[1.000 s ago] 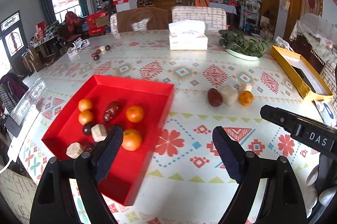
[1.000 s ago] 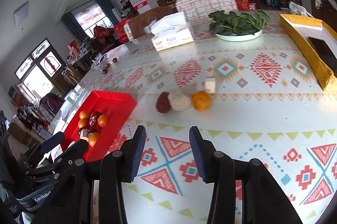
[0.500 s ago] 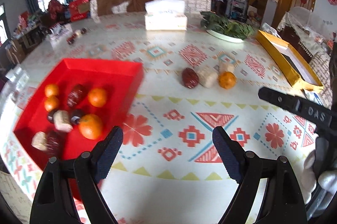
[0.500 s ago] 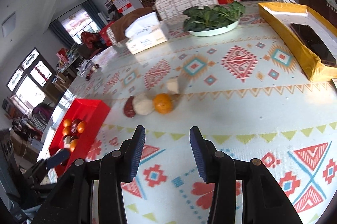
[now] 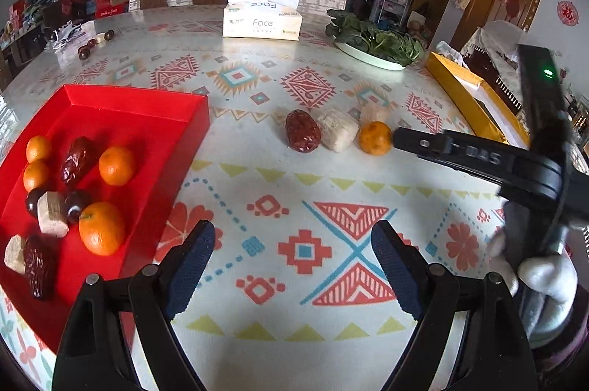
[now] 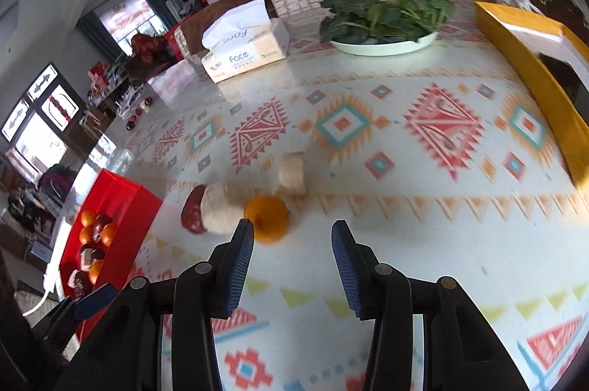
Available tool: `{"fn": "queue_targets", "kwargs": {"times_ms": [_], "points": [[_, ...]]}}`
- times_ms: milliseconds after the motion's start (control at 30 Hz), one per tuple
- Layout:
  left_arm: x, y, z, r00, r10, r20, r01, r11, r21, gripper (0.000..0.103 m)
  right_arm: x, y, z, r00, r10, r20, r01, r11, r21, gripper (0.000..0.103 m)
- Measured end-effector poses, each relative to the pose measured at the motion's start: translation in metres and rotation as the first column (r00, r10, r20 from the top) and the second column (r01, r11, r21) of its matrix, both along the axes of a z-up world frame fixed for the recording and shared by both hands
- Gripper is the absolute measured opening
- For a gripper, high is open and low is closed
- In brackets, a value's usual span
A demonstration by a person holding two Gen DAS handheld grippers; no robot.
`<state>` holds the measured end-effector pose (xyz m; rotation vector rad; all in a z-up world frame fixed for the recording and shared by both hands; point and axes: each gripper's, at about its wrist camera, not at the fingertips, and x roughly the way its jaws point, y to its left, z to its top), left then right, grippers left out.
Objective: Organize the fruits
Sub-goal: 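Grasp a red date with the left tool while the right tool grasps an orange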
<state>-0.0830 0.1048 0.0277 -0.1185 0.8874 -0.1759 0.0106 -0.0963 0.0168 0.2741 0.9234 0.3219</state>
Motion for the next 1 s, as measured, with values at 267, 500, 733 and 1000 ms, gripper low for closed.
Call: {"fn": "queue_targets", "kwargs": {"times_ms": [267, 500, 733, 1000], "points": [[0.021, 0.02, 0.009, 0.999, 0.042, 0.019, -0.042, 0.999, -0.013, 0.086, 0.02, 0.022, -0.007, 0.998, 0.059, -0.007, -0.059, 0.998, 0.011, 0.049], [0.04, 0.012, 0.005, 1.0, 0.014, 0.007, -0.014, 1.0, 0.007, 0.086, 0.02, 0.027, -0.01, 0.994, 0.112, -0.007, -0.111, 0.993, 0.042, 0.036], [0.065, -0.011, 0.002, 0.998, -0.067, 0.013, 0.066, 0.994, 0.088, 0.079, 0.016, 0.011, -0.004, 0.997, 0.08, 0.0, -0.08, 0.995, 0.066, 0.036], [0.1, -0.017, -0.018, 0.993, -0.093, -0.067, 0.101, 0.987, 0.129, 0.06, 0.015, -0.002, 0.001, 0.998, 0.058, 0.005, -0.058, 0.994, 0.094, 0.036]]}}
